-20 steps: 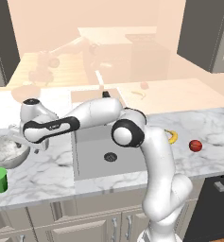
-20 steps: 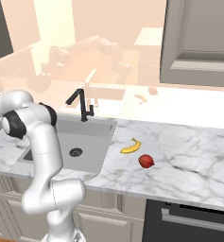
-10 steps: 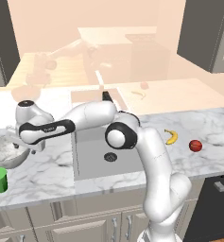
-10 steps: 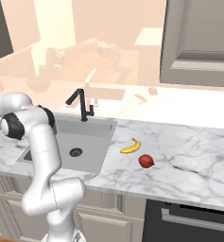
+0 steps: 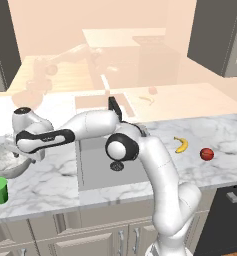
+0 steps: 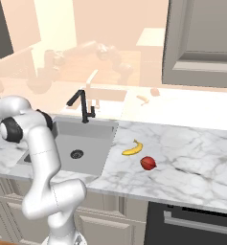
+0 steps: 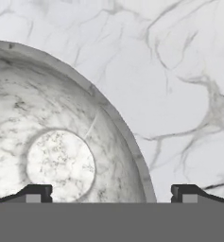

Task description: Remove the onion and banana from the sink. Then move the bowl and cup from the counter to the sink for washing.

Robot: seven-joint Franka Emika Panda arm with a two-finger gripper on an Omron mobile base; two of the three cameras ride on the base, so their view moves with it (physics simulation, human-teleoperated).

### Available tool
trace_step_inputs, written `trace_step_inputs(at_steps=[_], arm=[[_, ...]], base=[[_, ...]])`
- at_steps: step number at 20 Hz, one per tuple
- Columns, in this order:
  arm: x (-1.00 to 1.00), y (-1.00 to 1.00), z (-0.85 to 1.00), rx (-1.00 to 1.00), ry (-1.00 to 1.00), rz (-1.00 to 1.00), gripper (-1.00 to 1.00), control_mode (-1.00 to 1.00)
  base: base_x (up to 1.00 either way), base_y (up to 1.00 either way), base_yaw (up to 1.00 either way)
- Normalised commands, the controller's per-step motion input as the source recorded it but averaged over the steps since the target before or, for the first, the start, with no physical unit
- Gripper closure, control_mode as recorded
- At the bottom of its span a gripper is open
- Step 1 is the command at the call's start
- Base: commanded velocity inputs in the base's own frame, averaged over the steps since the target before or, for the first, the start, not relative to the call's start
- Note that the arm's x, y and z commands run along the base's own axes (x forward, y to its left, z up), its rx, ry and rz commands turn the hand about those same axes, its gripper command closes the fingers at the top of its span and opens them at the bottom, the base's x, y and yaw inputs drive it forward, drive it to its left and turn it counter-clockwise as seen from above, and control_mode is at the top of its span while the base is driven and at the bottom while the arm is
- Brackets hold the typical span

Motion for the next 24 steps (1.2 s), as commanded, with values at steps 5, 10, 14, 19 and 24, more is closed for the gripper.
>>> trace_step_inputs(at_steps=[5, 10, 14, 19, 24], arm=[[0.0, 0.0, -0.12, -0.05, 0.0, -0.08, -1.0, -1.0], [0.0, 0.0, -0.11, -0.02, 0.0, -0.07, -1.0, -1.0], [0.01, 0.0, -0.09, 0.0, 0.0, -0.07, 1.0, -1.0], [0.0, 0.0, -0.06, 0.0, 0.0, -0.07, 1.0, -1.0], [0.0, -0.03, -0.02, 0.0, 0.0, -0.06, 1.0, -1.0]], base=[[0.0, 0.0, 0.0], [0.0, 0.0, 0.0], [0.0, 0.0, 0.0], [0.0, 0.0, 0.0], [0.0, 0.0, 0.0]])
